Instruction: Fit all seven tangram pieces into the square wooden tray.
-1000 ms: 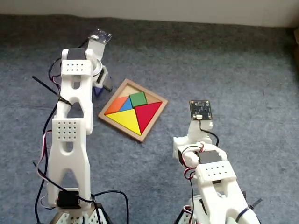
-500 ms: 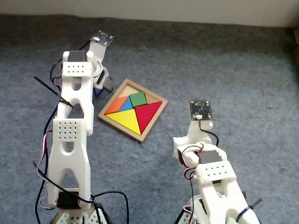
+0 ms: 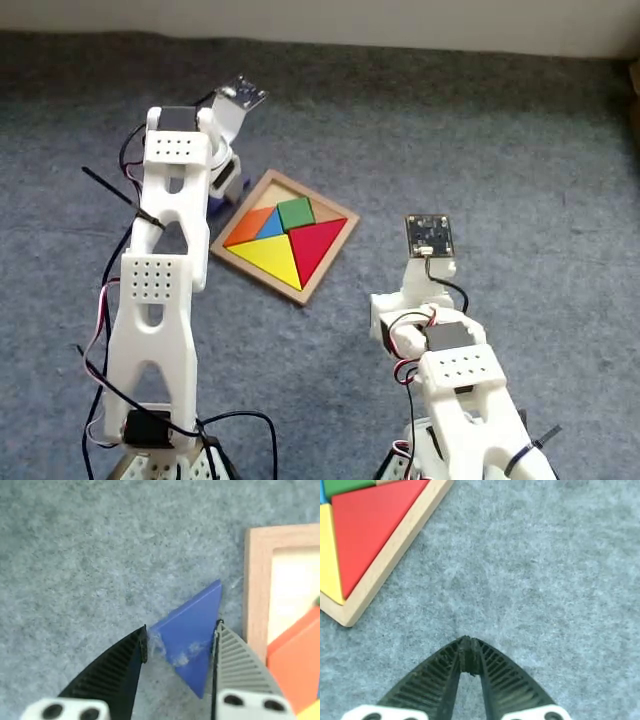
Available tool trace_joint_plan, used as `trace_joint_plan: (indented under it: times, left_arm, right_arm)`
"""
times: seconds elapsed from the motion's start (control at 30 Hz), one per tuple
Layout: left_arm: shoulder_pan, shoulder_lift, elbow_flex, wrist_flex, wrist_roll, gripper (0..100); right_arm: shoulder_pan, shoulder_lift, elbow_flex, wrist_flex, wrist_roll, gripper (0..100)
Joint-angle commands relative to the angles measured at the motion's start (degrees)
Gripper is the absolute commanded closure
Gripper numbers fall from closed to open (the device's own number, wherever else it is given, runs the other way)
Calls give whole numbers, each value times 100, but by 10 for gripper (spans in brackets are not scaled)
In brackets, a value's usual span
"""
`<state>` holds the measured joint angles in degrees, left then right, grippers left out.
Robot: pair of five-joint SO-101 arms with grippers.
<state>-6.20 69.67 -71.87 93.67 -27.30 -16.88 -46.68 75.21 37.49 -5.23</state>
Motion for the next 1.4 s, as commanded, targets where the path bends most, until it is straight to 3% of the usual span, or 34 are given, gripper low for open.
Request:
trace_joint_plan:
  times: [0.0,0.27,0.63,0.83,1.1,1.37]
  left_arm:
    - [75,-57,-382,695,-105,797]
    - [57,-233,-514,791,-70,806]
    - [101,-2563,2123,765,-97,838]
    - [215,-3266,2580,765,-88,838]
    - [1007,-3327,2607,431,-132,838]
    - [1314,-2747,2571,-202,-1143,838]
  right_arm:
    - [66,-119,-48,-119,53,989]
    - [66,-101,-48,-119,53,989]
    - [66,-110,-48,-119,53,989]
    - [66,-110,-48,-119,53,989]
    - [66,-92,-40,-119,53,989]
    - [66,-119,-40,-119,53,989]
